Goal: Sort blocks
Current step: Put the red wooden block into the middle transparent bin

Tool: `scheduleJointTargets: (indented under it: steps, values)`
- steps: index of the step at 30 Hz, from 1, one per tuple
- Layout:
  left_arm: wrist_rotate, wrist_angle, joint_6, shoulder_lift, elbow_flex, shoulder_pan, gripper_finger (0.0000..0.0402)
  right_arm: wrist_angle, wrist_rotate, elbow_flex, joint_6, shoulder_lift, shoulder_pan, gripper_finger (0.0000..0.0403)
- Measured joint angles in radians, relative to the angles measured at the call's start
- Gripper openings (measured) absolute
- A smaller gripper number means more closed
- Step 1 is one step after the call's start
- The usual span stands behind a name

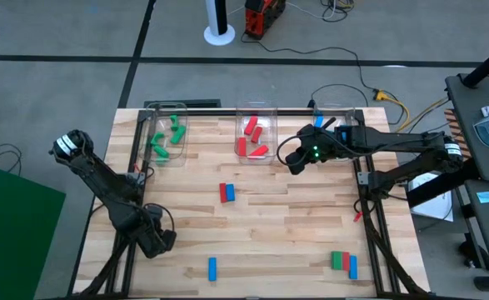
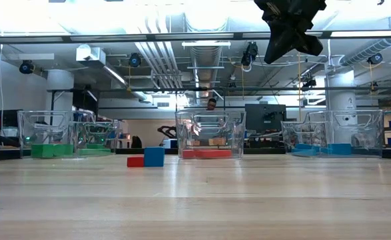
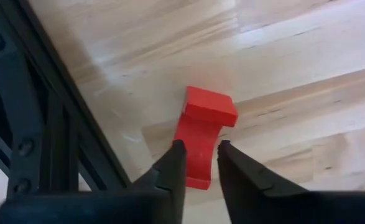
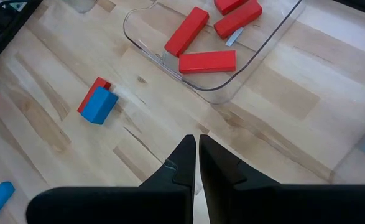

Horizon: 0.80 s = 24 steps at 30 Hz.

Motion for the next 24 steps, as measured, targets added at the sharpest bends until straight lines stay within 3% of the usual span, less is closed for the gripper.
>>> scheduleJointTargets:
  steps: [9, 24]
  values:
    - [-0.040, 0.049, 0.052, 0.004, -0.009, -0.001, 0.0157, 0.000, -0.002, 0.000, 0.008, 0.000, 0.000, 0.0012]
    - [-0.042, 0.088, 0.109, 0.092, -0.040, -0.002, 0.0163, 0.000, -0.003, 0.000, 0.021, 0.000, 0.000, 0.0012]
